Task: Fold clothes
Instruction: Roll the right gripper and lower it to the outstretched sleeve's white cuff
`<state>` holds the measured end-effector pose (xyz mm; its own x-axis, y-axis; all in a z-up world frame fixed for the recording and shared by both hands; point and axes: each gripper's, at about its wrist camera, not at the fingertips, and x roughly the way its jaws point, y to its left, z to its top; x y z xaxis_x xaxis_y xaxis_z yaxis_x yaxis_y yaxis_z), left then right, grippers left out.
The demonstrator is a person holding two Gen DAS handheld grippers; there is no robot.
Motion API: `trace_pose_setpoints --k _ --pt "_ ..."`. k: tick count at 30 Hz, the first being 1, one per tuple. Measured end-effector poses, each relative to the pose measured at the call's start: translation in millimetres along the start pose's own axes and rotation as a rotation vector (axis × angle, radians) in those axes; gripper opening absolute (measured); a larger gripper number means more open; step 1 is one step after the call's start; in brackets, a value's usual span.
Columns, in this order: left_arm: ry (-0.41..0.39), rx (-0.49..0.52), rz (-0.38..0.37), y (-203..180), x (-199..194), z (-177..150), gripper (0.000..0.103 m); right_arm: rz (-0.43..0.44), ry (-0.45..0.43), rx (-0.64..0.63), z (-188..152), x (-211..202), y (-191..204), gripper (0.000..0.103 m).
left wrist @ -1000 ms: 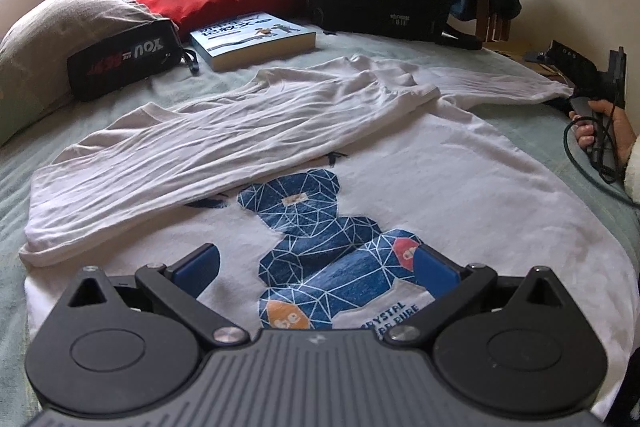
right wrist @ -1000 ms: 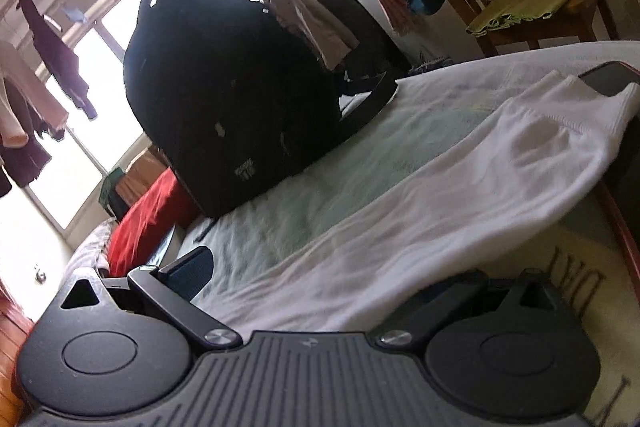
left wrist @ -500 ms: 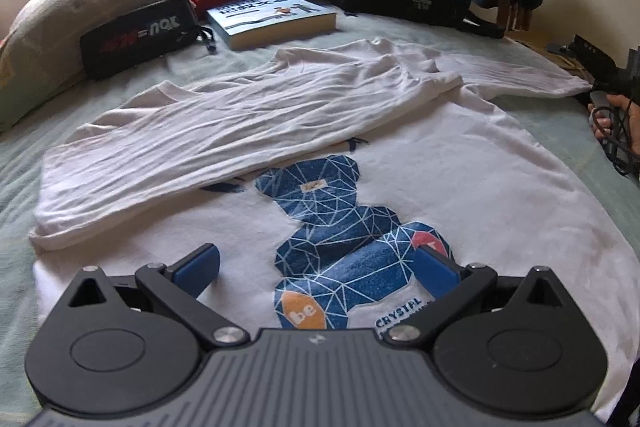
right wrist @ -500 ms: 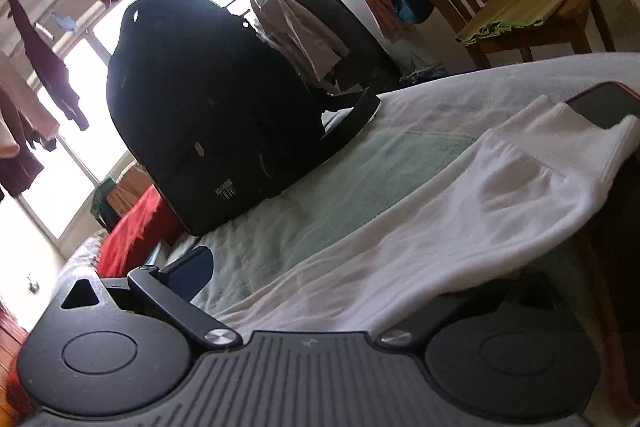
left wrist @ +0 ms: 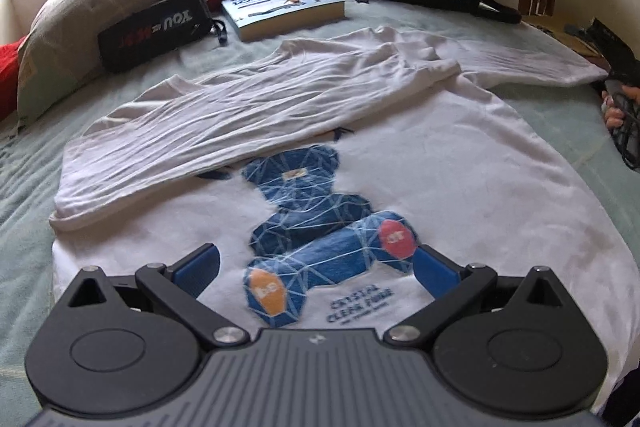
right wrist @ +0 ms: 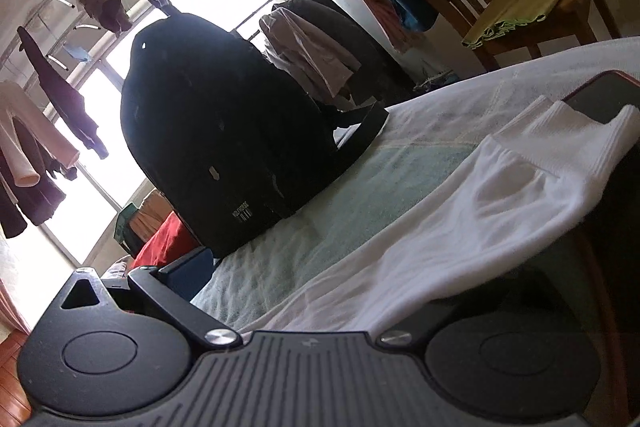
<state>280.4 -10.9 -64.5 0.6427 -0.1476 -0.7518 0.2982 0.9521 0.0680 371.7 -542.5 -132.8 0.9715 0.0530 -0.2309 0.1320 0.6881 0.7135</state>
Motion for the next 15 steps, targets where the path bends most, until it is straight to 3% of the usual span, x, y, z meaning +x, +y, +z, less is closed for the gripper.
trace_pose_setpoints --k 11,15 --pt "-0.058 0.025 0.047 -12.1 -25.9 4.5 0.102 -0.049 0.058 -0.037 4.6 3.9 12.9 0.103" --pt "-0.027 0.005 0.034 -8.7 -29.1 -3.0 0.102 -0.043 0.095 -0.071 10.3 7.8 26.6 0.103"
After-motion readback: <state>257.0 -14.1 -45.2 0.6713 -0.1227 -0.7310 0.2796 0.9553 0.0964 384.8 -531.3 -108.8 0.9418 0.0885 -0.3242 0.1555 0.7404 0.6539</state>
